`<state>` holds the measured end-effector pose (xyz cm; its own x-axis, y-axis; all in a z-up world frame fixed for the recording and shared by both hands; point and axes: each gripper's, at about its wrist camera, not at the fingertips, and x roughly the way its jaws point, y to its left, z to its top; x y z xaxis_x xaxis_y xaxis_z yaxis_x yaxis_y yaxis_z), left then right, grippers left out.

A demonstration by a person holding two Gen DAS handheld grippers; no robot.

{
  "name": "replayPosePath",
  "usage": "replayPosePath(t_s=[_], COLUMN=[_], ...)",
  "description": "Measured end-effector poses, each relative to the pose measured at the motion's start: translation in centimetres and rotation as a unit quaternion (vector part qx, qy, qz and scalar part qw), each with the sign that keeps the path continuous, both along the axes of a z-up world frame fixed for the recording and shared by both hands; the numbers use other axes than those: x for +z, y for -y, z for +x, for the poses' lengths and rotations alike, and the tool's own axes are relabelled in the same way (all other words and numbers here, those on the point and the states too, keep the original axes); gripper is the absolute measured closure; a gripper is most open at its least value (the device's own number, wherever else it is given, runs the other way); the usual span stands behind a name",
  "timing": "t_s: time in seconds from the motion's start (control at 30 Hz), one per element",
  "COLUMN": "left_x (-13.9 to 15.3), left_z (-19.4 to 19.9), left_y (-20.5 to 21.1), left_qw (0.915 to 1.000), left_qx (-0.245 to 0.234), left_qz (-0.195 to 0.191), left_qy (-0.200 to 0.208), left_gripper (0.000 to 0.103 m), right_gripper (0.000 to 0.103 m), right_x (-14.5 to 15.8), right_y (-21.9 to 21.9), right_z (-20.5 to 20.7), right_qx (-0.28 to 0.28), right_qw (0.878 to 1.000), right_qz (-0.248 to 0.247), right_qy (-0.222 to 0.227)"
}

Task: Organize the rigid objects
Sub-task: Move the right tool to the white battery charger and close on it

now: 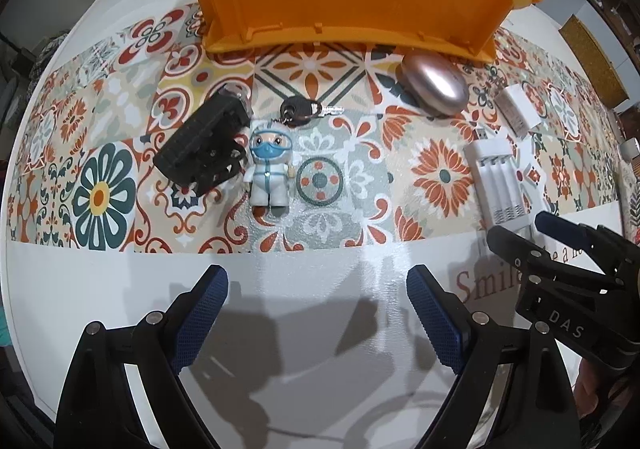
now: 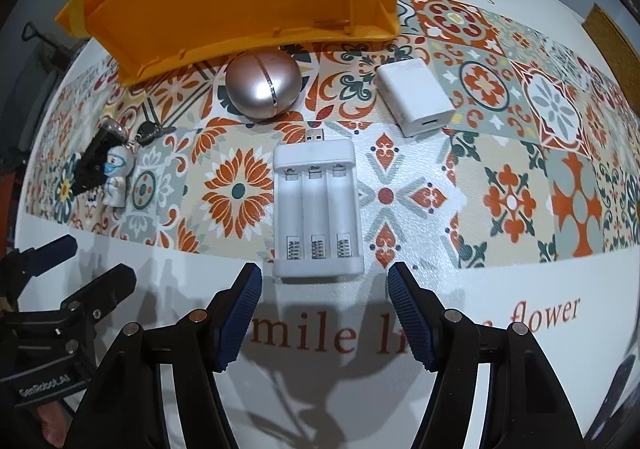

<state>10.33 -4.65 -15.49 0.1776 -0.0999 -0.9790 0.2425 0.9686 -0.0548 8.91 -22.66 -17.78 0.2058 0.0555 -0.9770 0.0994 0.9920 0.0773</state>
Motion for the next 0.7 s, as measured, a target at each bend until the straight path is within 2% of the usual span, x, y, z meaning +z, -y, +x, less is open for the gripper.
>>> replayPosePath(t_s=[0.37, 0.53, 0.7], left_x=[-0.9, -1.2, -1.2], left_z=[0.5, 0.3, 0.0], left_y=[0.2, -0.1, -0.5], left_qw=[1.0, 0.9999, 0.9999], left_qx=[0.003, 0.006, 0.01], left_qz=[0.006, 0.004, -0.003], left_qy=[-0.005, -0.01, -0.002], left_gripper=[0.011, 0.011, 0.011], right_gripper=[0.043, 0.054, 0.054], right_x=[-0.7, -0.7, -0.7], right_y=[-1.1, -1.4, -1.4], right_z=[0.6, 0.9, 0.8], right_qx=[0.021, 0.029, 0.025], right_qw=[0.999, 0.999, 0.999], right_qz=[-0.027, -0.029, -0.028], right_qy=[0.012, 0.022, 0.025])
